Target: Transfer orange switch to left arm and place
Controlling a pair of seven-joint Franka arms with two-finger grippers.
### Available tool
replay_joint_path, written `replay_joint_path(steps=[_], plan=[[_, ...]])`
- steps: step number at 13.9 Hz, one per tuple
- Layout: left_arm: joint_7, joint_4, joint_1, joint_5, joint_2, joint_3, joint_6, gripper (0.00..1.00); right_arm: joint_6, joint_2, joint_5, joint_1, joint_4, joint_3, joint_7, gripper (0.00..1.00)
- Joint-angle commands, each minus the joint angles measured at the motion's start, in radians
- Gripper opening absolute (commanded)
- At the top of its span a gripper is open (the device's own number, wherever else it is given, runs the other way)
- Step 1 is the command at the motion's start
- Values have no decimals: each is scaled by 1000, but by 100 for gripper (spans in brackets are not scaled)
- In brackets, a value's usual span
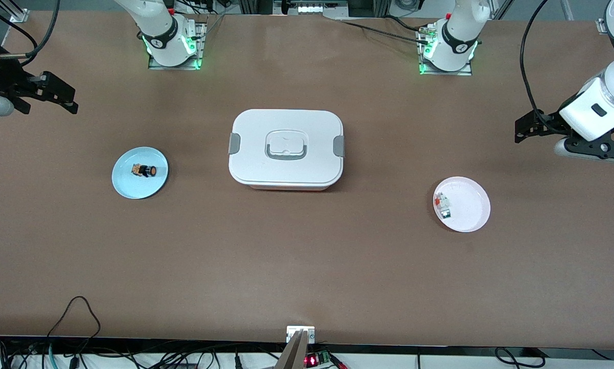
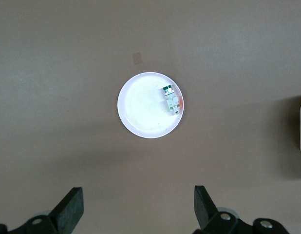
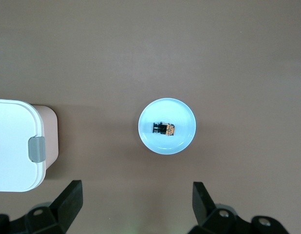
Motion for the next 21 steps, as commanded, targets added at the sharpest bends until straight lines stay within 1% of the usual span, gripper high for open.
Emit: replay_joint_path(steps=[1, 4, 7, 10, 12, 16, 18, 21], plan=[[-5, 33, 1, -9, 13, 3, -28, 100, -42, -5, -5, 2, 10, 0, 12, 100], [-5, 33, 1, -9, 13, 3, -28, 100, -49, 3, 0, 10, 30, 0, 43, 100], [-5, 33, 1, -9, 13, 3, -28, 100, -56, 1, -4, 8, -10, 1, 42, 100], [-5, 33, 1, -9, 13, 3, -28, 100, -38, 29, 1, -1, -11, 1, 20, 100], [-5, 33, 1, -10, 13, 3, -28, 100, -38, 81, -10, -2, -11, -2, -43, 100], [-3, 33, 1, -9, 13, 3, -28, 100, -29, 194, -10, -21, -16, -3, -44, 100], [-3, 33, 1, -9, 13, 3, -28, 100, 37, 214, -16, -42, -59, -5, -44, 100], [-3, 33, 1, -9, 13, 3, -28, 100, 183, 213, -17, -67, -201, -5, -44, 100]])
